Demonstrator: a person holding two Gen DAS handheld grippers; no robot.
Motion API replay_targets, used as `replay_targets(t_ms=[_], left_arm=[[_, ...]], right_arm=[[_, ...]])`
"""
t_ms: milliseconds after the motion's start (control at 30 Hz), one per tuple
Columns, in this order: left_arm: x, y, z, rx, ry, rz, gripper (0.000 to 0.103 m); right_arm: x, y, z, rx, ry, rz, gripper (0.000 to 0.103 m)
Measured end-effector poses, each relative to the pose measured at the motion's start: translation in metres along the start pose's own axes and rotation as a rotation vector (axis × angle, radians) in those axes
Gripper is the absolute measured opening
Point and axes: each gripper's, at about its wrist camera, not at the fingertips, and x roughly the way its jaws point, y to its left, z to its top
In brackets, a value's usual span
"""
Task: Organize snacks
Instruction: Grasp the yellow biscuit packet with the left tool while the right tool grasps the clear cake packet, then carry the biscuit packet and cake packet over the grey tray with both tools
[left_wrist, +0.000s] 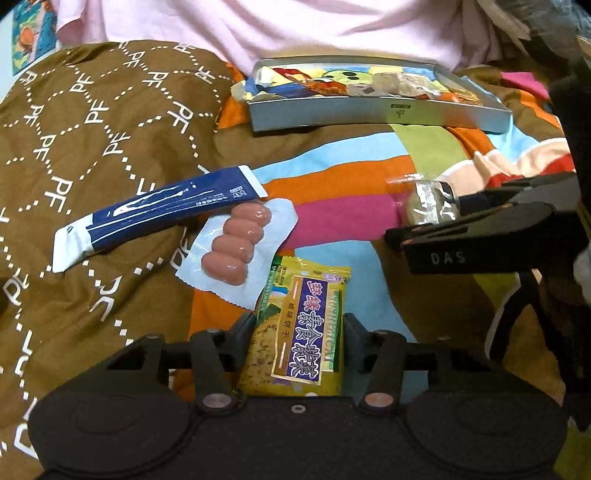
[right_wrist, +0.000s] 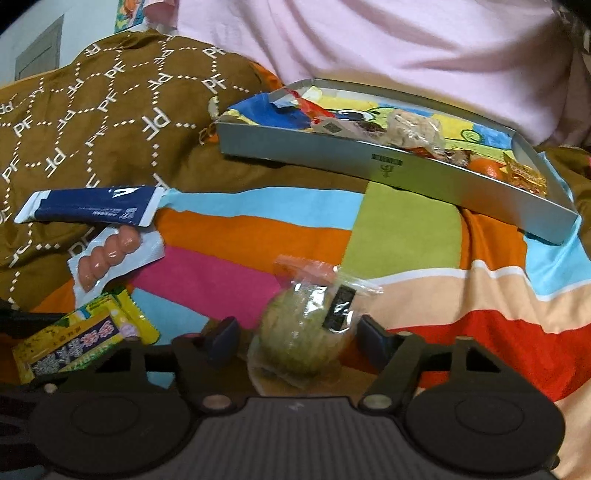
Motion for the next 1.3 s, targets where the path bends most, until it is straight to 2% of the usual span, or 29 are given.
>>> replay_targets(t_ms=[67, 367, 567, 800, 1033, 1300], left_arm=[[0.0, 0.0, 0.002, -0.041, 0.006, 0.002, 0.052], [0.001, -0.003, 0.01, -0.235, 0.0, -0.004, 0.05], [0.0, -0.015, 0.016, -0.264, -0.002, 0.012, 0.049], [-0.009, -0.032, 0.027, -0.294, -0.013, 0.016, 0.049], [-0.017, -0.038, 0.043, -0.324, -0.037, 0.033, 0.049], [-0.023, -0.044, 0.062, -0.34, -0.07, 0.044, 0.05]], right_arm=[[-0.001, 0.002, 0.001, -0.006, 0.001, 0.008, 0.058], [-0.01, -0.004, 0.003, 0.028, 0.016, 0.035, 0.055], [-0.027, -0.019, 0.01, 0.076, -0.024, 0.037, 0.055], [-0.045, -0.028, 0.014, 0.071, -0.078, 0.013, 0.055], [-0.059, -0.053, 0.016, 0.186, -0.121, 0.021, 0.055], [-0.067, -0.062, 0.018, 0.224, -0.174, 0.008, 0.055]])
